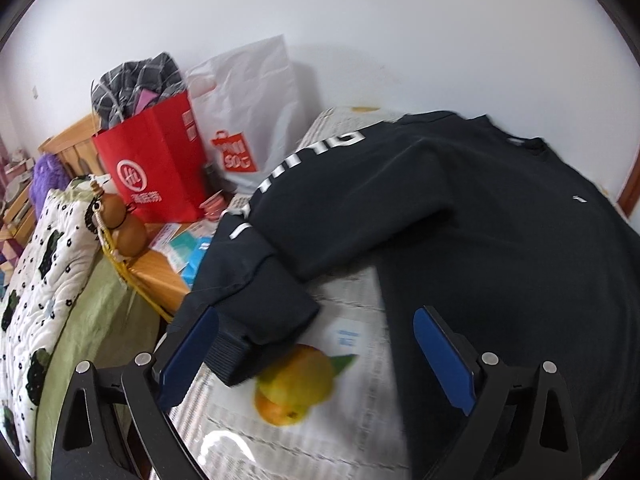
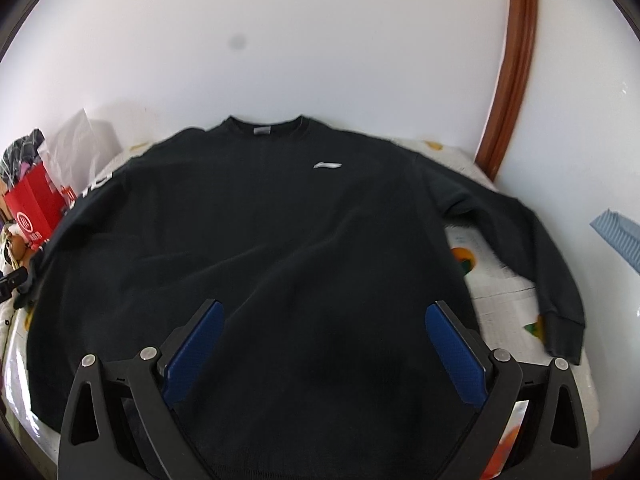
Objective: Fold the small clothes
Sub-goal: 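Grasp the lettered sleeve cuff with the left tool and fold it across the body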
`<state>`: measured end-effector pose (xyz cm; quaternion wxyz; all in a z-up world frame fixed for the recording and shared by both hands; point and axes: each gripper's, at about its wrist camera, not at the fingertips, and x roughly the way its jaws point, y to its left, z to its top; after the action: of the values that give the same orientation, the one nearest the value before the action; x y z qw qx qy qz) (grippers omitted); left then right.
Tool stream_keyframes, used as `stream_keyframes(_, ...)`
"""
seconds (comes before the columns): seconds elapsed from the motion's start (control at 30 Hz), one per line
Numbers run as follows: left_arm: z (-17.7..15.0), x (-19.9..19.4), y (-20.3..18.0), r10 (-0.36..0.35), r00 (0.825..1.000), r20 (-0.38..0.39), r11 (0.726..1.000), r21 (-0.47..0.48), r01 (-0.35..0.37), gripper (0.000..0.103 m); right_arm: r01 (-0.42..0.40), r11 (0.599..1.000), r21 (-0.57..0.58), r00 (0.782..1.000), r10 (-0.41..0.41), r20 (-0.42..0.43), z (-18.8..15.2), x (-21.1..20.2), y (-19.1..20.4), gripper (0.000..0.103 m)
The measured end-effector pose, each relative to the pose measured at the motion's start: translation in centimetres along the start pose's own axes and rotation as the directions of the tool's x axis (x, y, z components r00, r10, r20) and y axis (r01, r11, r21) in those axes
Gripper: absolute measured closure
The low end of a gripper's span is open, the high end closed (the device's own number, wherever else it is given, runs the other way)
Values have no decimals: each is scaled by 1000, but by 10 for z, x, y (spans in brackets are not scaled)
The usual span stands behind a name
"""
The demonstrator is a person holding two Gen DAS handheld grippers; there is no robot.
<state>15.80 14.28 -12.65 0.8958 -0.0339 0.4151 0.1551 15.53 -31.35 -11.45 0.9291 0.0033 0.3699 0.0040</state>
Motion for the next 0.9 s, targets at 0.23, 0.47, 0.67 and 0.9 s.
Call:
stream_keyframes(0.23, -2, 44, 21, 33, 998, -46, 999, 21, -32, 15, 14, 1000, -20, 998, -15, -53, -5, 32, 11, 6)
stream_keyframes(0.47, -6, 54, 16, 96, 995, -27, 992, 84, -93, 50, 23, 999, -21, 995, -25, -93, -7, 51, 19, 6)
stream_keyframes(0.67, 7, 35, 25, 75, 997, -5, 996, 51, -75, 87, 9, 1000, -30, 997, -12, -78, -3, 49, 20, 6)
stream_keyframes(0.9, 39, -16, 9, -97, 993, 74, 995, -8, 98, 88, -16, 999, -43, 999, 15, -28, 5, 30, 10, 6)
